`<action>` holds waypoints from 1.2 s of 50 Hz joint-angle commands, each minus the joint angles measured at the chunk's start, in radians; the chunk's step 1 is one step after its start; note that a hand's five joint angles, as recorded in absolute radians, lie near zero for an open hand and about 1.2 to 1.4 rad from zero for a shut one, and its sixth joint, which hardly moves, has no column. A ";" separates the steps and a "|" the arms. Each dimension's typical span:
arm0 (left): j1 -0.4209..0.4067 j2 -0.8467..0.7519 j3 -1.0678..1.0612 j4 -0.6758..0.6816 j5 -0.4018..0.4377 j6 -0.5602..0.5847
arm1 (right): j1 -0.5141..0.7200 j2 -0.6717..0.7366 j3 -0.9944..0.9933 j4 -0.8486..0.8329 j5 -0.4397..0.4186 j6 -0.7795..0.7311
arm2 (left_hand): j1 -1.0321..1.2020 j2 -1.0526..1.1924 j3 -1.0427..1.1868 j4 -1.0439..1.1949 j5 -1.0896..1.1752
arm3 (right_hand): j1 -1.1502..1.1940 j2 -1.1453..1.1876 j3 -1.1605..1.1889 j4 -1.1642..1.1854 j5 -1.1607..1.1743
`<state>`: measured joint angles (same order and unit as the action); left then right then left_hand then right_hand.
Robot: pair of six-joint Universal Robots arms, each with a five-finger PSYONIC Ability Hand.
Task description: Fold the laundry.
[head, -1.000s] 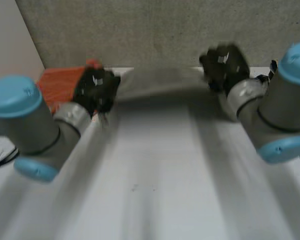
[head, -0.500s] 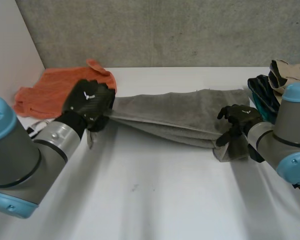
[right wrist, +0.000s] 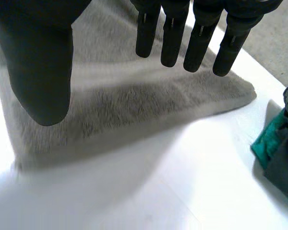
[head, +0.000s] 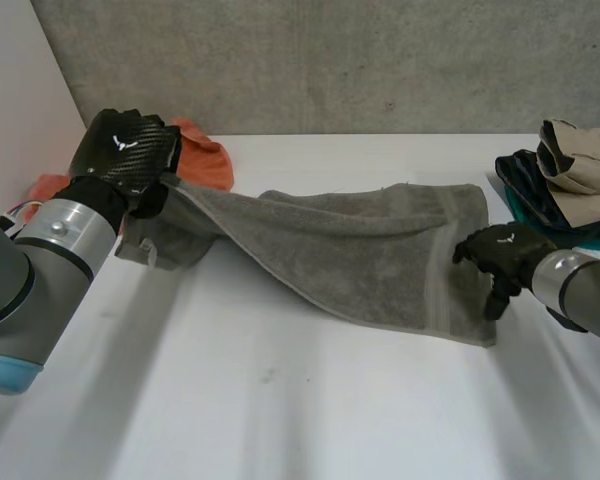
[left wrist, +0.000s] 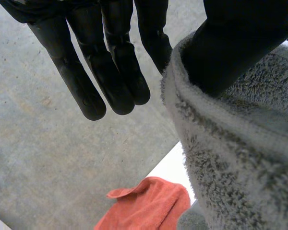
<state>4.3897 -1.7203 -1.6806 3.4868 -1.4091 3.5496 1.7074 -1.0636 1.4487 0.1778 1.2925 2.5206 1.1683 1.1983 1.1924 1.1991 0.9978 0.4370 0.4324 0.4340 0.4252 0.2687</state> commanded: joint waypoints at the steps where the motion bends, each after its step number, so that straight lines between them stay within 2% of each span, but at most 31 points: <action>1: 0.005 -0.016 -0.001 0.001 0.001 -0.003 | -0.017 0.001 0.081 -0.037 -0.010 -0.063 | 0.228 0.198 0.204 0.197 0.224 | 0.103 0.108 0.106 0.115 0.097; 6: 0.005 -0.022 0.004 0.003 0.002 -0.003 | -0.011 0.014 0.119 -0.106 -0.013 -0.051 | 0.228 0.198 0.204 0.197 0.224 | 0.103 0.108 0.106 0.115 0.097; 10: 0.004 -0.022 0.013 0.003 0.002 -0.003 | -0.009 0.013 0.157 -0.170 -0.022 0.036 | 0.228 0.198 0.204 0.197 0.224 | 0.100 0.105 0.103 0.112 0.094; 29: 0.001 -0.024 0.001 0.003 0.002 -0.005 | -0.008 0.033 0.176 -0.218 -0.032 0.093 | 0.228 0.198 0.204 0.197 0.224 | 0.126 0.131 0.129 0.138 0.120; 39: 0.002 -0.027 0.001 0.003 0.002 -0.005 | -0.008 0.057 0.183 -0.336 -0.025 0.090 | 0.228 0.198 0.204 0.197 0.224 | 0.408 0.413 0.411 0.420 0.402; 51: 0.005 -0.027 -0.002 0.001 0.002 -0.005 | 0.012 0.077 0.148 -0.391 -0.021 0.089 | 0.228 0.198 0.204 0.197 0.224 | 0.461 0.466 0.464 0.473 0.455; 53: 0.005 -0.027 -0.004 0.001 0.002 -0.005 | 0.014 0.088 0.142 -0.414 -0.022 0.083 | 0.228 0.198 0.204 0.197 0.224 | 0.631 0.635 0.634 0.642 0.624; 55: 0.005 -0.028 -0.005 -0.002 0.001 -0.005 | 0.012 0.086 0.139 -0.440 -0.021 0.081 | 0.228 0.198 0.204 0.197 0.224 | 0.906 0.910 0.909 0.918 0.900; 60: 0.010 -0.027 -0.007 -0.011 0.001 -0.003 | 0.000 0.030 0.131 -0.480 -0.009 0.080 | 0.228 0.198 0.204 0.197 0.224 | 0.959 0.964 0.962 0.971 0.953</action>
<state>4.3954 -1.7479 -1.6848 3.4845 -1.4078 3.5451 1.7174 -0.9852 1.5897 -0.2583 1.2728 2.6035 1.1683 1.1983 1.1924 1.1992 0.9978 1.1202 1.1760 1.1678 1.1781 0.9767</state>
